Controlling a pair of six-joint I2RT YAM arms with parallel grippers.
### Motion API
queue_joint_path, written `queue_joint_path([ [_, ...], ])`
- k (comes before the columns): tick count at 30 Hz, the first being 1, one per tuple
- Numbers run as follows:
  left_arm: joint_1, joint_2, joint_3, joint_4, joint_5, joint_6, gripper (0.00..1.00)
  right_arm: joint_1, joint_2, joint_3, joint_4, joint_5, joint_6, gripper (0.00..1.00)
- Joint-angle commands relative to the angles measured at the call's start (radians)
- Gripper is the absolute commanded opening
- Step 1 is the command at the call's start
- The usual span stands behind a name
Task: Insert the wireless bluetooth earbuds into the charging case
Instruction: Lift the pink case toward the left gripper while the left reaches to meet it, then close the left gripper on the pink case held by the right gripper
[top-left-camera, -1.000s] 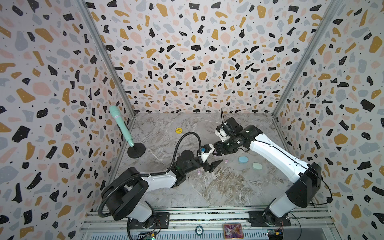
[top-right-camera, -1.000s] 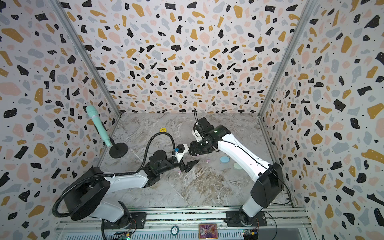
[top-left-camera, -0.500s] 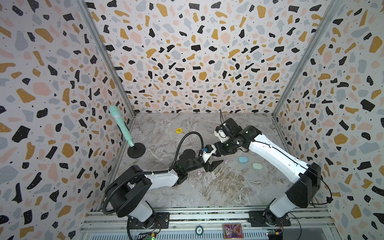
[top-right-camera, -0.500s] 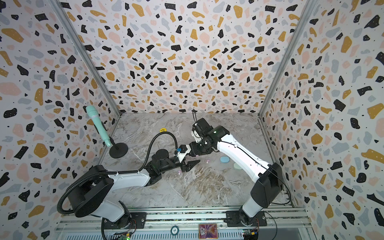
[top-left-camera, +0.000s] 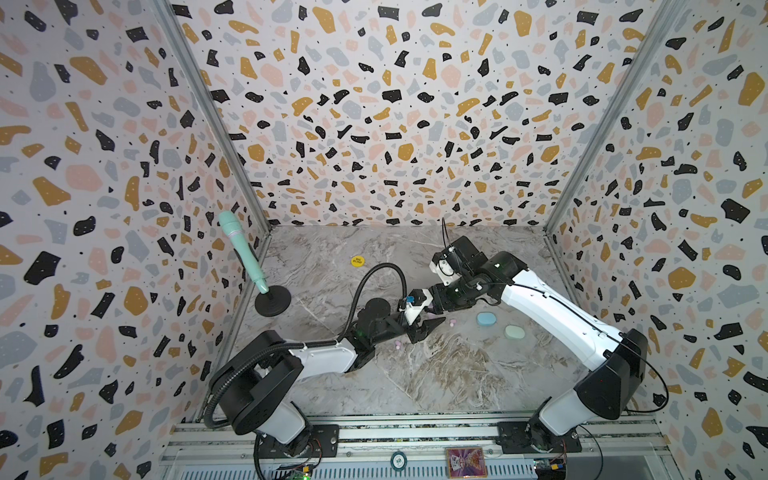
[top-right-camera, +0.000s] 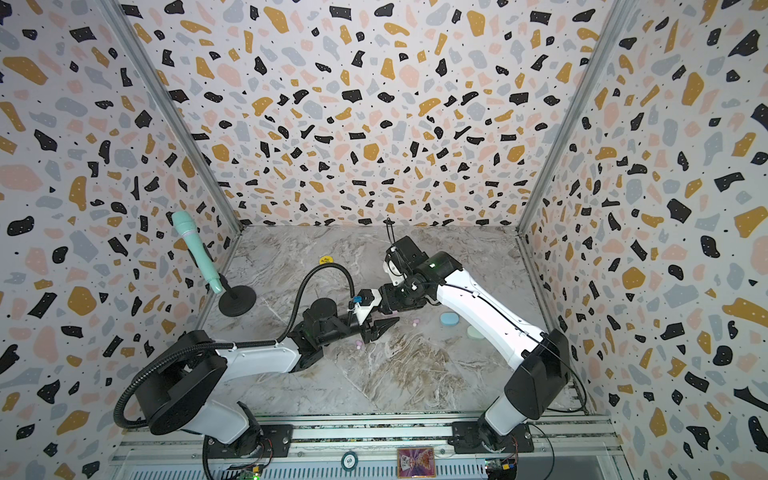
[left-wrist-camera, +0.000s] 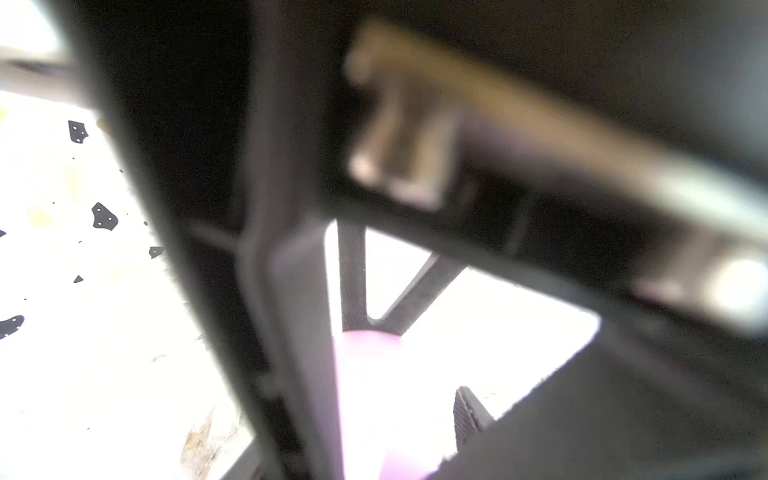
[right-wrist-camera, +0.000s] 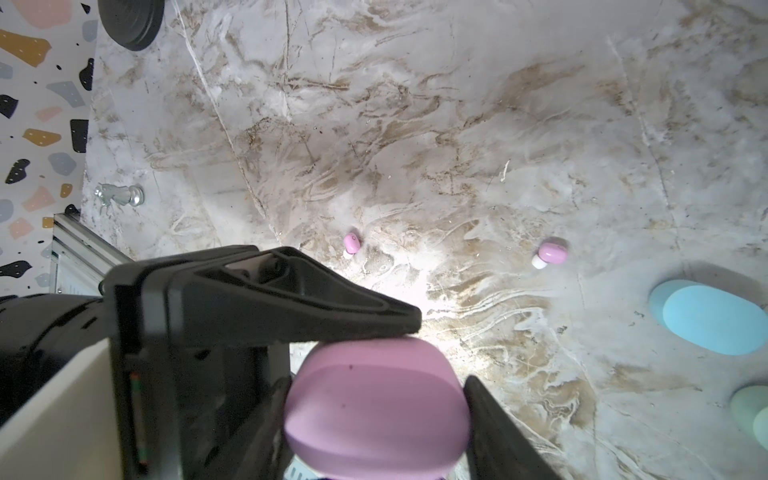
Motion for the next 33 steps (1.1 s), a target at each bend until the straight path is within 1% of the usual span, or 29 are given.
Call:
queue_joint_path([
  [1, -0.005, -0.02, 0.007, 0.052, 0.034, 0.011, 0.55, 0.005, -0.046, 0.022, 0.026, -0.009, 0.008, 0.45],
  [21, -0.005, -0.039, 0.005, 0.04, 0.057, 0.019, 0.41, -0.001, -0.051, 0.015, 0.034, -0.03, 0.007, 0.45],
  [29, -0.004, -0.051, 0.007, 0.018, 0.06, 0.031, 0.35, -0.021, -0.06, 0.001, 0.059, -0.074, 0.011, 0.46],
  [33, -0.004, -0.052, 0.007, 0.011, 0.061, 0.033, 0.34, -0.033, -0.068, -0.01, 0.072, -0.1, 0.014, 0.46],
])
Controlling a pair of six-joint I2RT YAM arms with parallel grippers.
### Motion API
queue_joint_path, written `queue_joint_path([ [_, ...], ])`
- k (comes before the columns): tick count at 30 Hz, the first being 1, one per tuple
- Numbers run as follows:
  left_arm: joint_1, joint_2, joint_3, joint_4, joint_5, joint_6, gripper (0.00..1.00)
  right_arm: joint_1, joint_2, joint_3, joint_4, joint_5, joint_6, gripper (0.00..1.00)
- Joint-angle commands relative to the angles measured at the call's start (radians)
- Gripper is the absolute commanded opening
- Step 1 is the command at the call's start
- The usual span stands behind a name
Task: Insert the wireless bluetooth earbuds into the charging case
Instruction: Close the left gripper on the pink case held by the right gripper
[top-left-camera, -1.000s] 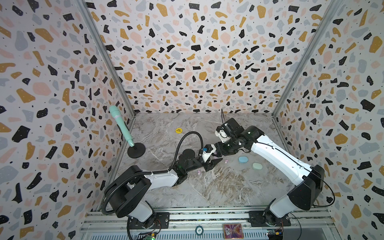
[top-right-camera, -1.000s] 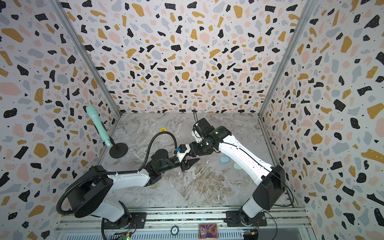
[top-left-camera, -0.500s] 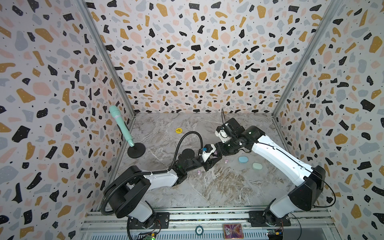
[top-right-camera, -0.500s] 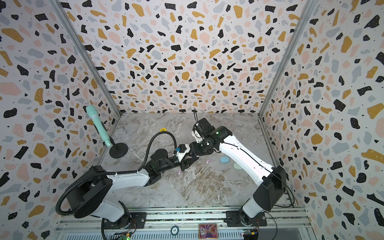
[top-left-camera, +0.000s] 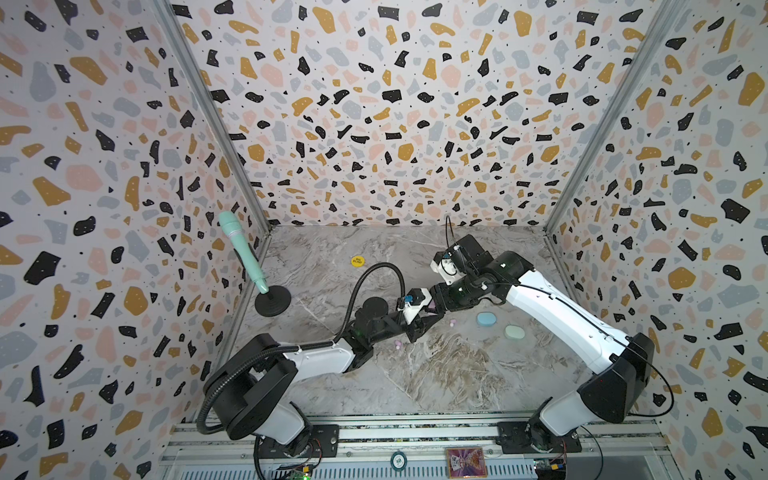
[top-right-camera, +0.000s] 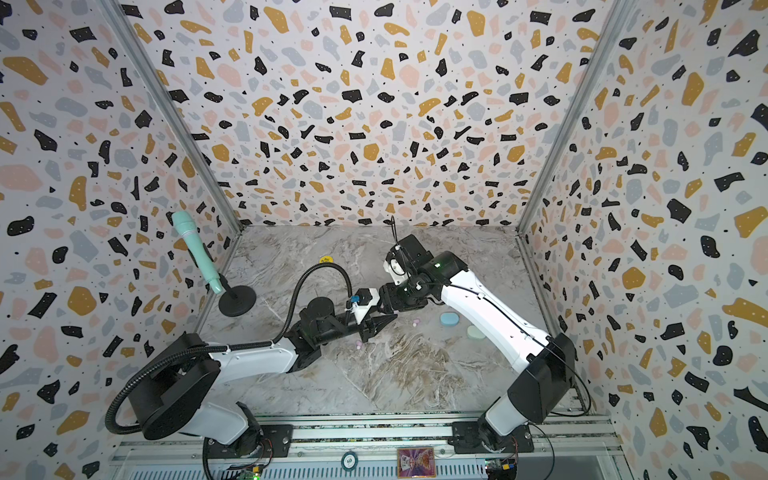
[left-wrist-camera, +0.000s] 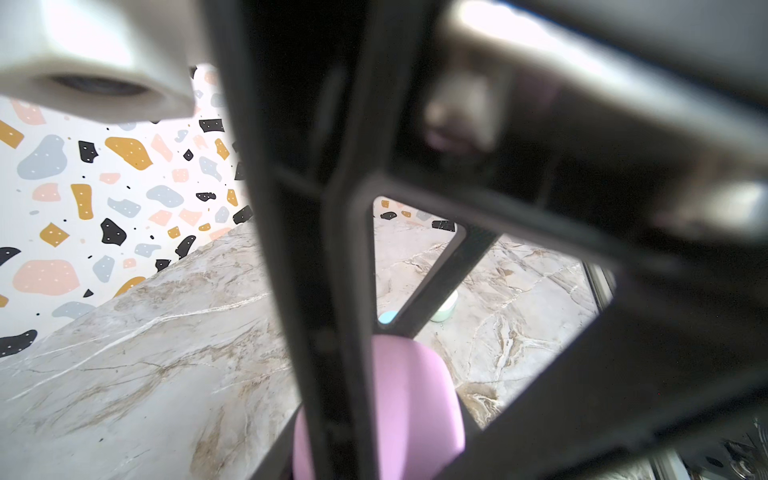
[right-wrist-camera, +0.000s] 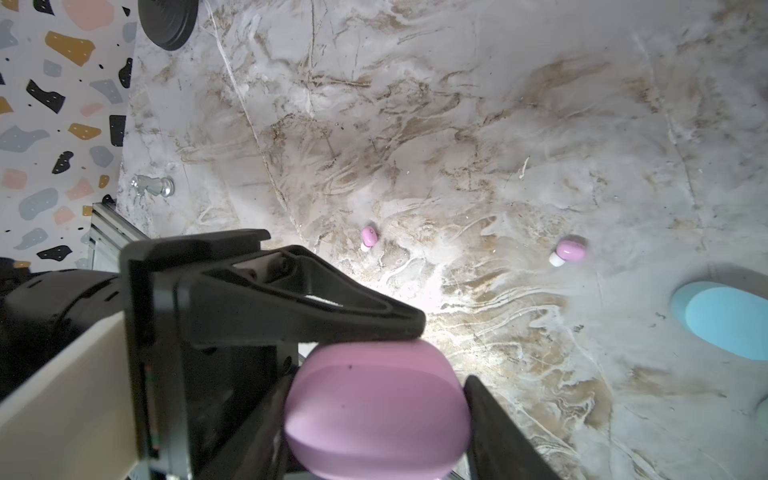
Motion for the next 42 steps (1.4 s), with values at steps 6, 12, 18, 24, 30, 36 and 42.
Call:
queue_joint_path([
  [6, -0.009, -0.019, 0.013, 0.008, 0.05, 0.04, 0.31, -0.014, -0.039, 0.001, 0.06, -0.037, 0.007, 0.5],
  [12, -0.01, -0.019, 0.014, 0.006, 0.052, 0.034, 0.29, -0.017, -0.044, 0.003, 0.058, -0.043, 0.002, 0.57],
  [18, -0.009, -0.022, 0.014, 0.002, 0.058, 0.026, 0.27, -0.02, -0.053, 0.005, 0.063, -0.056, 0.0, 0.71],
  [24, -0.009, -0.025, 0.019, -0.006, 0.062, 0.023, 0.25, -0.022, -0.064, 0.012, 0.054, -0.058, -0.002, 0.8],
  [30, -0.009, -0.041, 0.013, -0.021, 0.087, -0.006, 0.24, -0.102, -0.104, 0.003, -0.021, 0.002, -0.053, 0.85],
  [36, -0.007, -0.092, -0.015, -0.055, 0.147, -0.08, 0.23, -0.118, -0.193, -0.06, -0.009, -0.002, -0.256, 0.89],
  [42, -0.004, -0.172, -0.045, -0.117, 0.19, -0.106, 0.22, -0.029, -0.322, -0.18, 0.082, 0.023, -0.449, 0.95],
])
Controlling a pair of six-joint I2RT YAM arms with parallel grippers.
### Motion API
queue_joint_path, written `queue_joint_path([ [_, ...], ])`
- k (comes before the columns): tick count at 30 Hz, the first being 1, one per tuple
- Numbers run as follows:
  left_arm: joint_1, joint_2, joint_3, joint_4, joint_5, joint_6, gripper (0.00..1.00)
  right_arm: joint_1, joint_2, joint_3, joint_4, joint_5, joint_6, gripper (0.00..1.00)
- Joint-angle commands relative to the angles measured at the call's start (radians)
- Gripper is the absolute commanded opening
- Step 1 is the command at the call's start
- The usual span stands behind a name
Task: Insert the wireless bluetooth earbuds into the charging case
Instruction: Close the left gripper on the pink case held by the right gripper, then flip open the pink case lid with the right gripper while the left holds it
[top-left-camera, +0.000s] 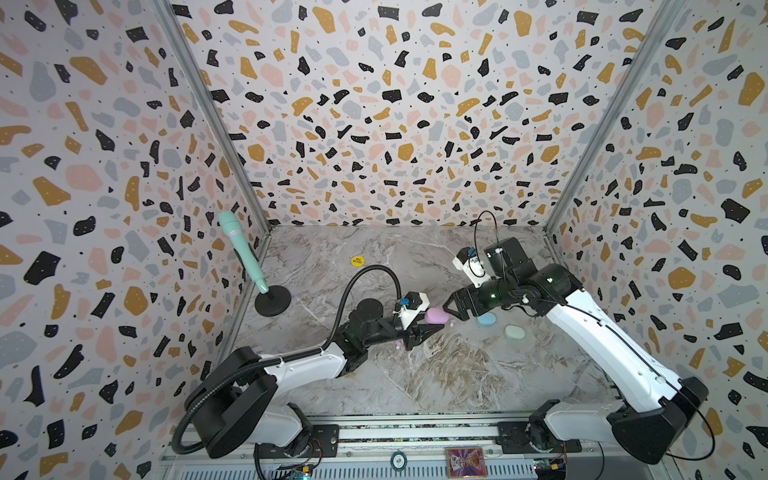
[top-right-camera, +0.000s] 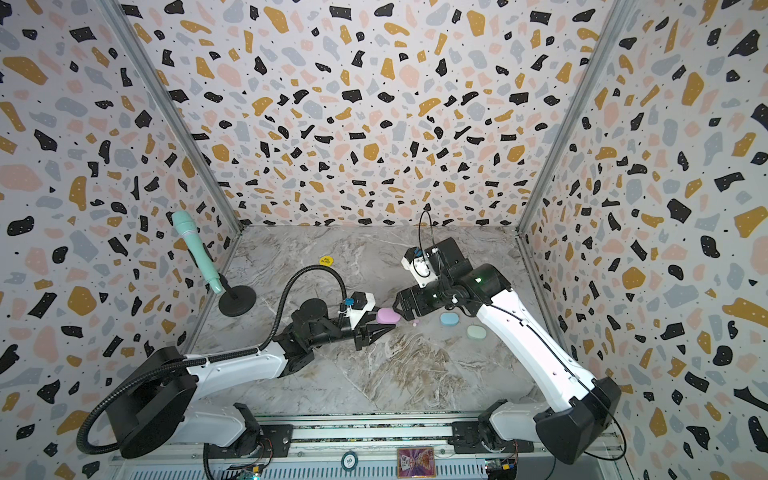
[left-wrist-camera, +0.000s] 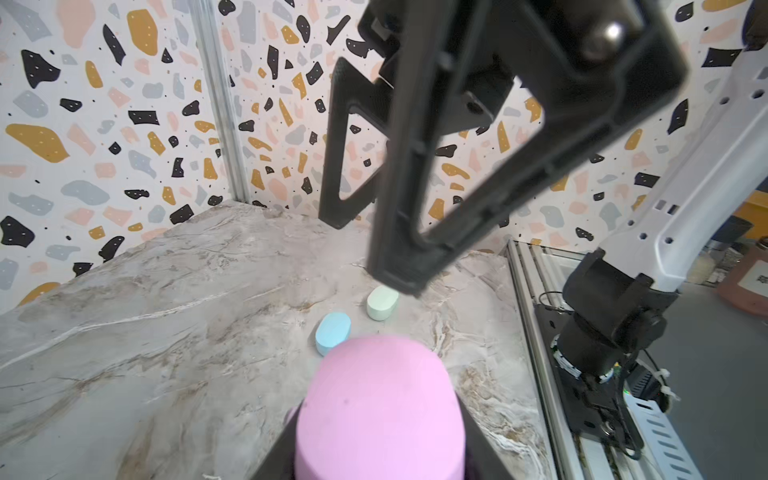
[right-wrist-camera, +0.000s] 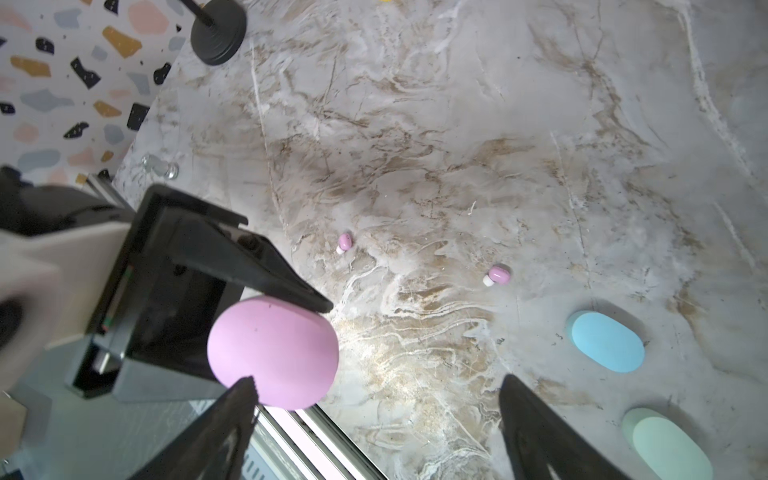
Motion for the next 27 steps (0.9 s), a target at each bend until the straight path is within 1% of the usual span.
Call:
queue_joint_path([
  [1, 0.0, -0.048, -0.017, -0.019, 0.053, -0.026, 0.22, 0.045, -0.059, -0.035, 0.056, 0.025, -0.158, 0.95],
  [7, 0.0, -0.095, -0.018, -0.066, 0.085, -0.031, 0.21, 0.102, -0.132, -0.103, 0.158, 0.041, -0.253, 0.94],
  [11, 0.0, -0.109, -0.022, -0.076, 0.084, -0.024, 0.21, 0.138, -0.128, -0.107, 0.177, 0.037, -0.283, 0.91],
  [14, 0.0, -0.112, -0.018, -0.079, 0.086, -0.02, 0.21, 0.171, -0.116, -0.109, 0.185, 0.044, -0.289, 0.89],
  [18, 0.0, -0.115, -0.015, -0.085, 0.088, -0.011, 0.2, 0.204, -0.09, -0.107, 0.181, 0.089, -0.29, 0.88],
  [27, 0.001, -0.137, -0.021, -0.092, 0.093, -0.004, 0.17, 0.215, -0.068, -0.115, 0.175, 0.174, -0.273, 0.84],
])
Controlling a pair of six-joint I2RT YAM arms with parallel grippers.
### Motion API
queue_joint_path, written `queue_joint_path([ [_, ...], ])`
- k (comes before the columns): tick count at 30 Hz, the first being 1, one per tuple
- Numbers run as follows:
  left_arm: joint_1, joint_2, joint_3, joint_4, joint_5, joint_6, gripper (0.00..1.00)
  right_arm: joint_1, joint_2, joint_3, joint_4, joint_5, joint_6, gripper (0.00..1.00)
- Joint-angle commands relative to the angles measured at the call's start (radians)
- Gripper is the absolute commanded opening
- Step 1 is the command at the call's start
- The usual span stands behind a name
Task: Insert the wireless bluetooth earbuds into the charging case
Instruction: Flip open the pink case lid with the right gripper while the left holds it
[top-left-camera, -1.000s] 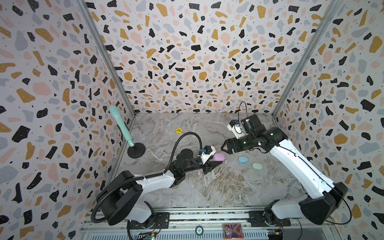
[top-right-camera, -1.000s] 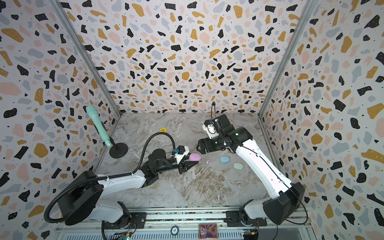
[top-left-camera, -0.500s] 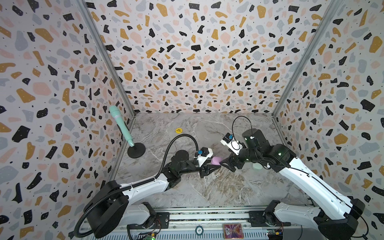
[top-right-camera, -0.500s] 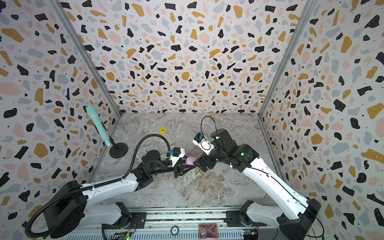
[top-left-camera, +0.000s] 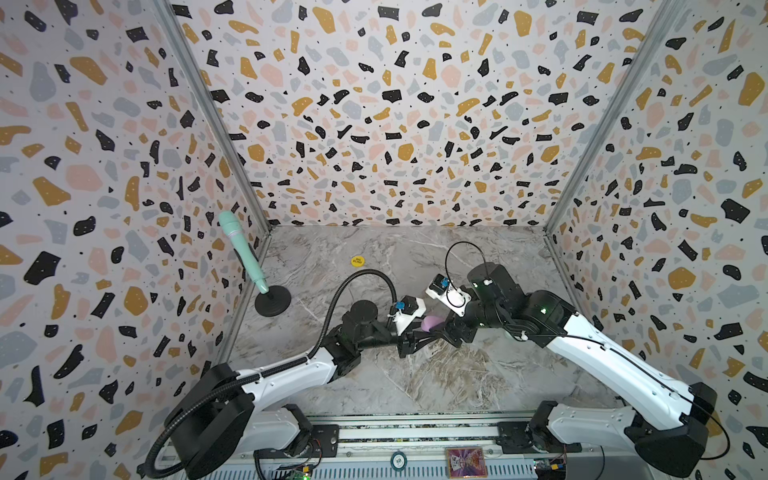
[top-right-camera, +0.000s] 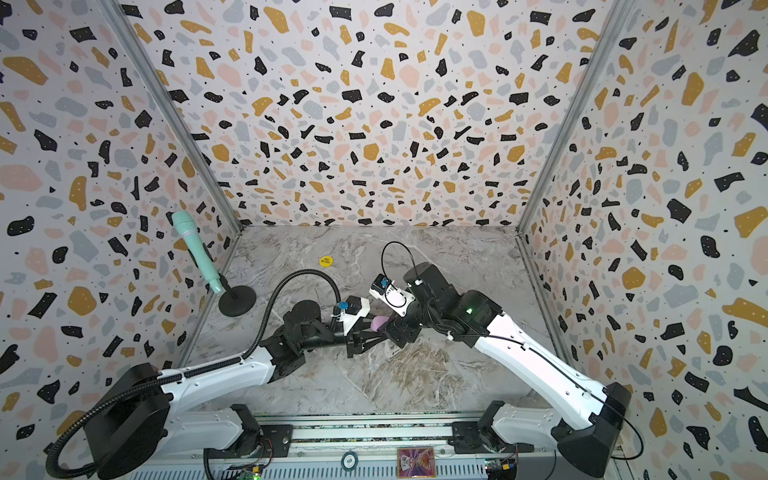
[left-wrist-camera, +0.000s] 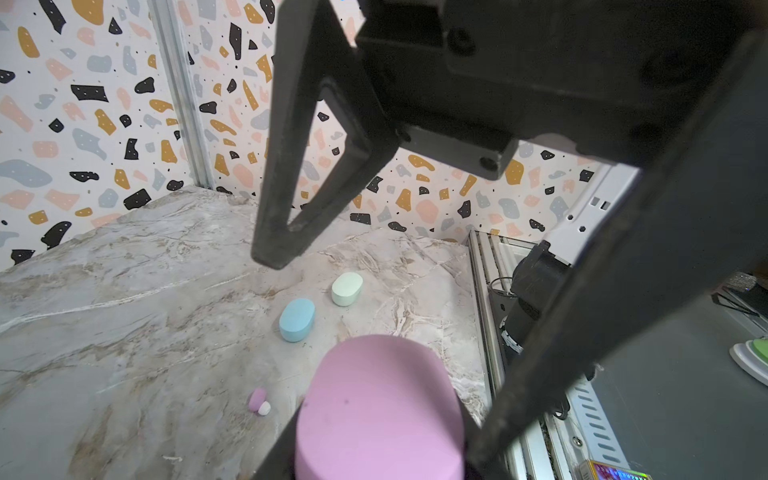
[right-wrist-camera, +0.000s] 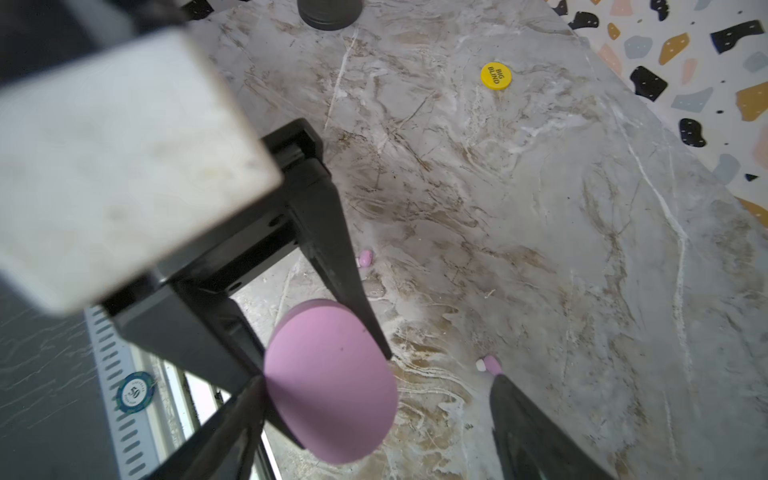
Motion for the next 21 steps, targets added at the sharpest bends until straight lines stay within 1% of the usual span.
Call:
queue_joint_path([
  [1, -0.001, -0.033, -0.009, 0.041, 0.025, 0.011, 0.17, 0.004, 0.002, -0.004, -0.003, 0.063, -0.003, 0.84],
  [13, -0.001, -0.051, -0.015, 0.045, 0.035, 0.011, 0.14, -0.002, 0.007, 0.023, -0.001, 0.189, 0.018, 0.82],
  [21, -0.001, -0.062, -0.016, 0.044, 0.043, 0.008, 0.13, -0.02, 0.015, 0.042, 0.008, 0.219, 0.03, 0.82],
])
